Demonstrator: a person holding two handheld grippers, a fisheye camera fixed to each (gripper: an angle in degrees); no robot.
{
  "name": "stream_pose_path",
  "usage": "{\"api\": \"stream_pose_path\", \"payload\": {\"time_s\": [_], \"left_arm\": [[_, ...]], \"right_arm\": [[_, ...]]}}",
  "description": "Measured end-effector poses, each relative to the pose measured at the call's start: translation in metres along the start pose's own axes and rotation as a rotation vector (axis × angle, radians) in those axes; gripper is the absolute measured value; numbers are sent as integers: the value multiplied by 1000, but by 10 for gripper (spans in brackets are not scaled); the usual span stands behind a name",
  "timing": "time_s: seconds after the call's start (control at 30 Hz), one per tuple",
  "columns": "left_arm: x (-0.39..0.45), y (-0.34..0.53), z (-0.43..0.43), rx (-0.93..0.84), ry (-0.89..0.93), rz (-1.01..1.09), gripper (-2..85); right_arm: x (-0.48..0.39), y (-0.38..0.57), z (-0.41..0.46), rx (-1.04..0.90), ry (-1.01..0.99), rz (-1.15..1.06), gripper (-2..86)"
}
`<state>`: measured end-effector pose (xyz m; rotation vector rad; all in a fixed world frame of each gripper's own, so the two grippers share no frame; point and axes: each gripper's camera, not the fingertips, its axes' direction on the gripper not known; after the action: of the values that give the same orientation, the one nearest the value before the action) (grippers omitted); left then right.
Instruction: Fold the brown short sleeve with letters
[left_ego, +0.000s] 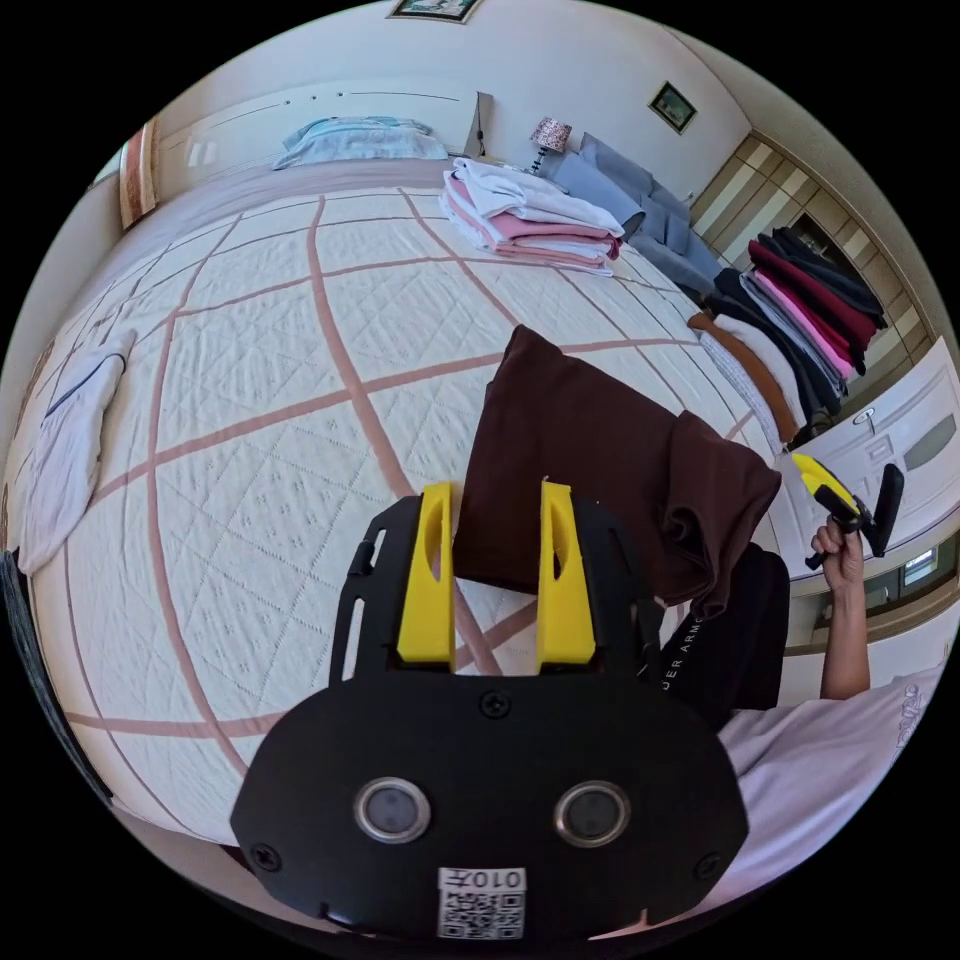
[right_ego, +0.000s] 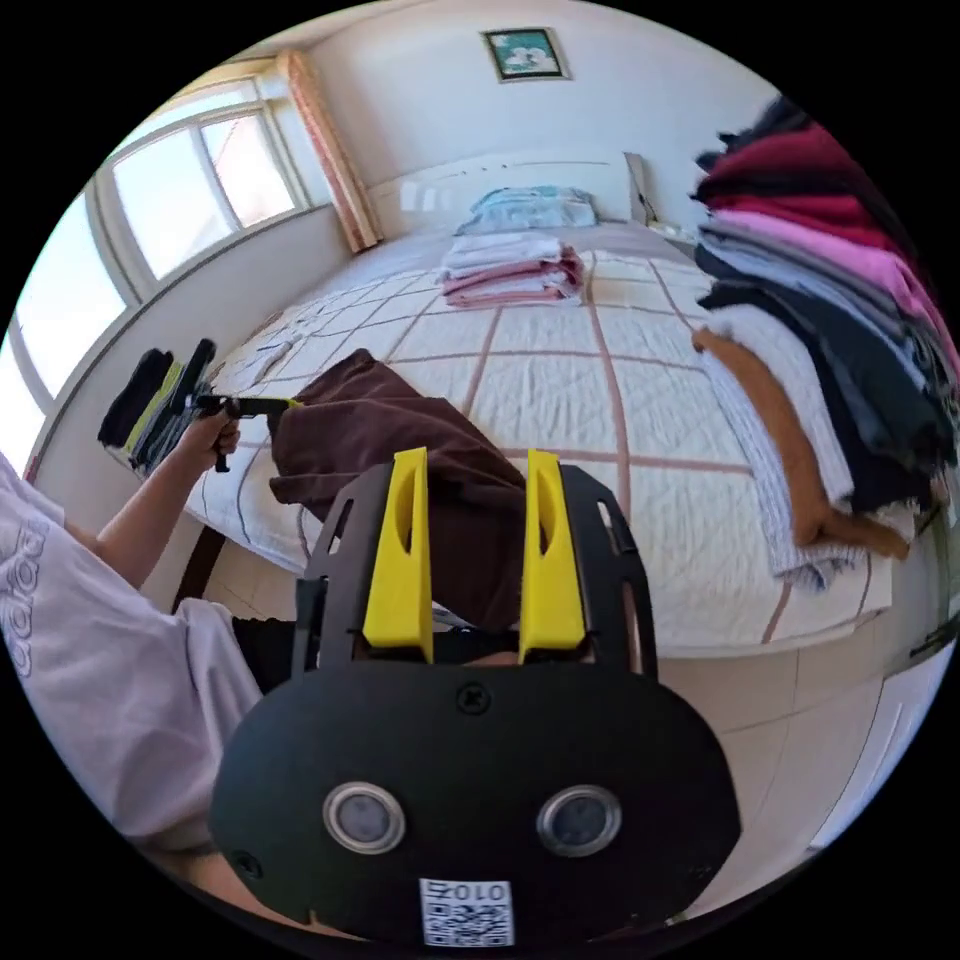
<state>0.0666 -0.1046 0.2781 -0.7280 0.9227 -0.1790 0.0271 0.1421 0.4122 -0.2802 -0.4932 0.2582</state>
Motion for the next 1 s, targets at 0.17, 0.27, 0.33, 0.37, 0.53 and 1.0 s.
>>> {"api": "stream_pose_path", "payload": {"time_s": [0.17,0.27,0.33,0.37,0.53,1.0], "left_arm": [[-17,4,-21,82,181,0,38],[-40,15,-42,180,367,-42,24],[-51,23,-67,213,409,-31,18],[-53,25,-75,217,411,-25,17],[-67,68,-165,334,390,-38,11],[-133,118,-169,14,127,-248,23]], "right_arm": [[-93,-17,80,-243,117,-336,167],[-110,-19,100,-258,165,-342,140],[-110,-27,87,-204,119,-316,81],[-109,-31,75,-149,123,-296,63],[-103,-46,22,-35,141,-223,46],[-109,-119,26,1,-70,-169,41]]}}
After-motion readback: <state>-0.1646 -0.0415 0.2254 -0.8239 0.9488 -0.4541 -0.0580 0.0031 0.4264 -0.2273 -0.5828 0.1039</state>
